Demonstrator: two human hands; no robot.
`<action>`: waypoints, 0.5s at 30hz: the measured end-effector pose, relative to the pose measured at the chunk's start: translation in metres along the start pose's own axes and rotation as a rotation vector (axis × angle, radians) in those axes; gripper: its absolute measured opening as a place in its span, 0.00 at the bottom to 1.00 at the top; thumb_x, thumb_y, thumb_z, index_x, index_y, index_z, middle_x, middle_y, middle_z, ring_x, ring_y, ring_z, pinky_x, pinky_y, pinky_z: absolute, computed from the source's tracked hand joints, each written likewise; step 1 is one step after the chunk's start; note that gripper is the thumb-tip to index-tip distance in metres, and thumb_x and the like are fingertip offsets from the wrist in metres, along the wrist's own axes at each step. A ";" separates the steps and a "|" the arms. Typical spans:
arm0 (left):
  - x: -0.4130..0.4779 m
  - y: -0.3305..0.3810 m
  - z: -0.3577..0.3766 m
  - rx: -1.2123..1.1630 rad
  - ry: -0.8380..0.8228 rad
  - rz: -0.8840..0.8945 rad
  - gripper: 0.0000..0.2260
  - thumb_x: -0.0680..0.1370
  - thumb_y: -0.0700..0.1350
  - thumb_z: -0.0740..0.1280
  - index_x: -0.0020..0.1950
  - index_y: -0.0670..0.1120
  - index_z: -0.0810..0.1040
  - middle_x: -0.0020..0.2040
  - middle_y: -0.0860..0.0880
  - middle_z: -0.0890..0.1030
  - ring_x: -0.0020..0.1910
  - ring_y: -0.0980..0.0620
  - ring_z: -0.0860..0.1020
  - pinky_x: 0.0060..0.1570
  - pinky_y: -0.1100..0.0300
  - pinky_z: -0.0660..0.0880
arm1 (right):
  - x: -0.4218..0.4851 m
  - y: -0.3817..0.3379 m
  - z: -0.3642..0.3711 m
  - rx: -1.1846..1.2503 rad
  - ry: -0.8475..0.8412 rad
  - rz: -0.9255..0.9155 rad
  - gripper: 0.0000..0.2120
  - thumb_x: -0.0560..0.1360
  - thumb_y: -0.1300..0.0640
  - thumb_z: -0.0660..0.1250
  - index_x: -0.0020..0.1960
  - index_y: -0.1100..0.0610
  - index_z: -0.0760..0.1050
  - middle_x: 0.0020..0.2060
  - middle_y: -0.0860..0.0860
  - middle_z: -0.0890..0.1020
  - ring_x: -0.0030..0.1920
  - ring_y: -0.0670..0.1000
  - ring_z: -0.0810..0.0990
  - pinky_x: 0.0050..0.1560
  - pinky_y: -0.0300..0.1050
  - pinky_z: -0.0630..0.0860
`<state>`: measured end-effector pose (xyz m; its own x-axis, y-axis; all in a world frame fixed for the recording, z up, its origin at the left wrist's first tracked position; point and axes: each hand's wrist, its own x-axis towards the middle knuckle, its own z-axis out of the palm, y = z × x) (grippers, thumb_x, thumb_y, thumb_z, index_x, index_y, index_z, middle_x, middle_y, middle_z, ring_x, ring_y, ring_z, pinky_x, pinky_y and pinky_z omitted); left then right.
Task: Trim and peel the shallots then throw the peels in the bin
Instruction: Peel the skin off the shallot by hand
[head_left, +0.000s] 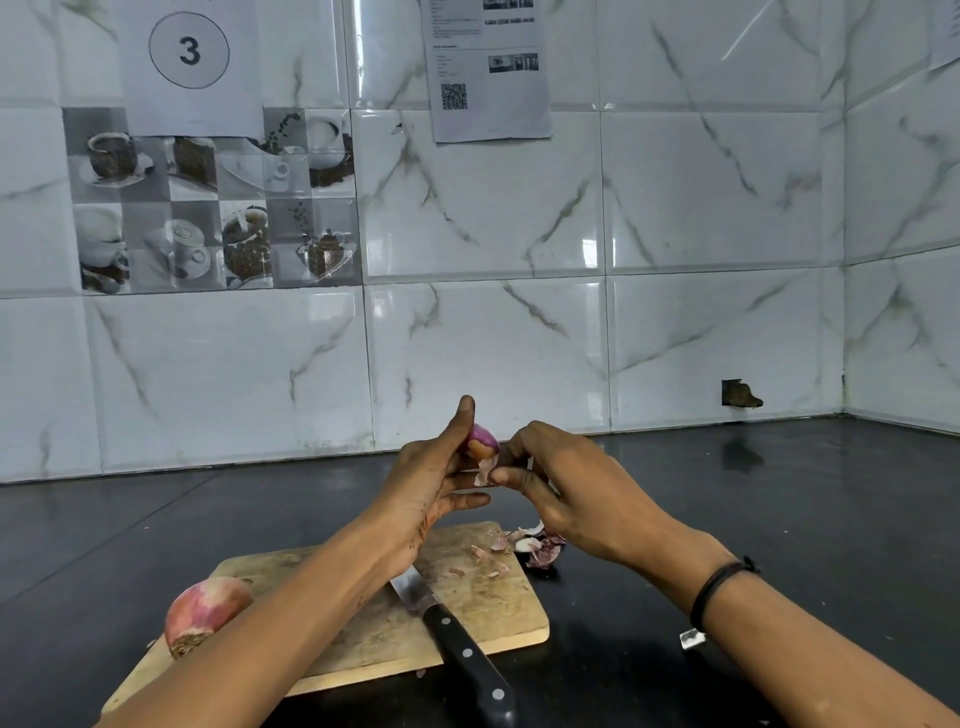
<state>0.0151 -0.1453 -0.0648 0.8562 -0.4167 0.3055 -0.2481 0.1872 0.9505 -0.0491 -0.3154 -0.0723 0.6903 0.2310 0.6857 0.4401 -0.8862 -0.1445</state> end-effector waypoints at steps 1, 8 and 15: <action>0.000 0.000 0.000 0.008 0.002 -0.003 0.25 0.77 0.64 0.65 0.48 0.42 0.83 0.41 0.44 0.85 0.43 0.50 0.84 0.44 0.56 0.80 | 0.000 0.001 0.000 -0.007 -0.011 0.005 0.12 0.82 0.43 0.62 0.54 0.51 0.75 0.45 0.42 0.76 0.43 0.45 0.75 0.43 0.48 0.76; 0.000 0.000 -0.002 -0.021 0.035 -0.011 0.29 0.75 0.66 0.65 0.53 0.39 0.82 0.47 0.39 0.86 0.44 0.47 0.85 0.43 0.56 0.80 | -0.001 0.001 0.000 -0.059 -0.095 0.011 0.13 0.82 0.43 0.61 0.55 0.52 0.73 0.43 0.44 0.75 0.42 0.45 0.72 0.41 0.43 0.71; -0.002 0.000 -0.001 -0.009 0.041 -0.032 0.26 0.76 0.66 0.64 0.48 0.42 0.80 0.44 0.41 0.86 0.39 0.49 0.85 0.36 0.58 0.80 | -0.003 0.000 -0.002 -0.084 -0.143 0.034 0.11 0.83 0.45 0.61 0.55 0.52 0.73 0.46 0.45 0.77 0.45 0.47 0.74 0.44 0.46 0.75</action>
<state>0.0142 -0.1440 -0.0657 0.8817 -0.3854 0.2721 -0.2164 0.1823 0.9591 -0.0523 -0.3172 -0.0728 0.7814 0.2500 0.5718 0.3696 -0.9237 -0.1013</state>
